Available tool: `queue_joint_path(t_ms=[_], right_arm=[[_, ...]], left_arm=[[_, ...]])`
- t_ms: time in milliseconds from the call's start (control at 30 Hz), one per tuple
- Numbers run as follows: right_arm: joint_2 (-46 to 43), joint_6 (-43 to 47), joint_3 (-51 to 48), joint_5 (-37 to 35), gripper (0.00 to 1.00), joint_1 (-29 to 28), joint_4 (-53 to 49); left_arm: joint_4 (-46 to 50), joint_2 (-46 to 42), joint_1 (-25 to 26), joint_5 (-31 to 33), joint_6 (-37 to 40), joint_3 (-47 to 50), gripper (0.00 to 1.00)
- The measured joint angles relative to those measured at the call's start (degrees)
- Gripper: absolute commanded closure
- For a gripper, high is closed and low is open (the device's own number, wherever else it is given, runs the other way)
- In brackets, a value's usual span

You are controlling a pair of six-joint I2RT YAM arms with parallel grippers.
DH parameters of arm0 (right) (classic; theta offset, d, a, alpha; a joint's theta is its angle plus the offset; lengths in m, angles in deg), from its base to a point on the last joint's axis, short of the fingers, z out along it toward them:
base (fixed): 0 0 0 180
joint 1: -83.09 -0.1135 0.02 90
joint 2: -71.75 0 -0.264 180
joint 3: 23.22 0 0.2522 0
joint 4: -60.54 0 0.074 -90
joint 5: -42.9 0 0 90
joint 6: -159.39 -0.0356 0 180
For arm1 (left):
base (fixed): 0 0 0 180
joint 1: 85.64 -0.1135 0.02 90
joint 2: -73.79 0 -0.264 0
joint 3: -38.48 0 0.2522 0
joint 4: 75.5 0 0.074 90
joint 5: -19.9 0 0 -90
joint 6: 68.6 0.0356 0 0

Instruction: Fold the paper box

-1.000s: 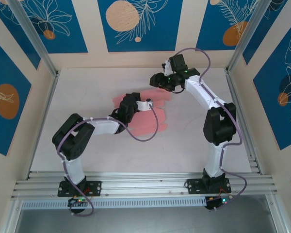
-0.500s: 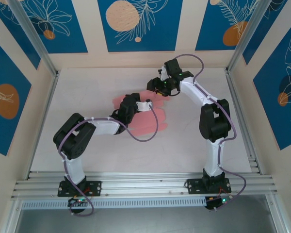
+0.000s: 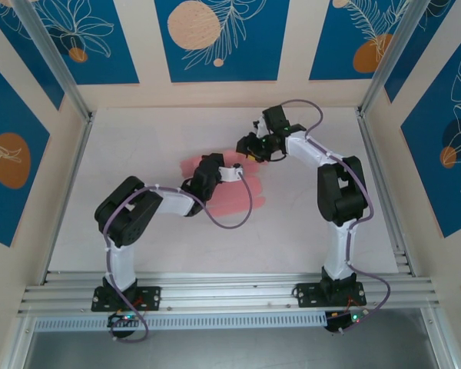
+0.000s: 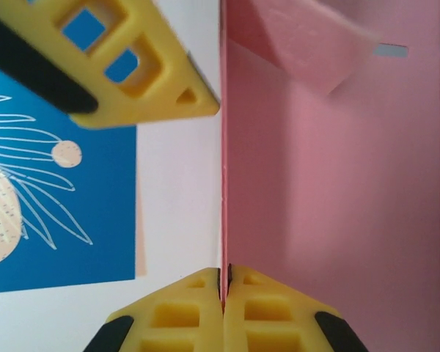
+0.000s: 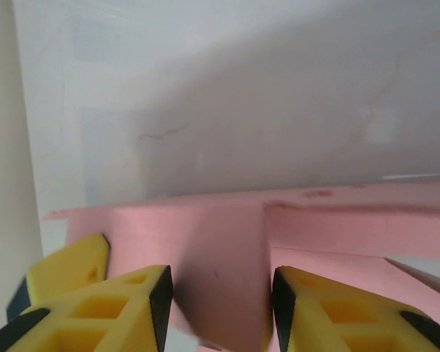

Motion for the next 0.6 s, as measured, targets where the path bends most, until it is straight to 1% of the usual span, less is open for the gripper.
queue_joint_path(t_ms=[67,167,300,433,600], right_arm=[[-2.6,-0.2,-4.3,0.6,0.51,1.0,1.6],[-8.7,-1.1,-11.9,1.0,0.50,3.1,4.6],[-14.9,-2.6,-19.6,1.5,0.50,5.6,9.2],[-15.6,-3.0,-22.7,-0.2,0.50,6.0,11.4],[-14.0,-3.0,-23.9,-2.4,0.50,5.8,12.0]], left_arm=[[-0.7,0.5,0.1,0.0,0.7,0.0,1.00],[-1.2,0.6,0.0,0.3,1.2,0.0,1.00],[-1.8,1.1,0.0,0.4,1.5,0.0,1.00],[-2.1,1.3,-0.3,0.4,1.4,0.0,1.00],[1.9,0.9,-1.9,-1.0,-3.4,-1.7,1.00]])
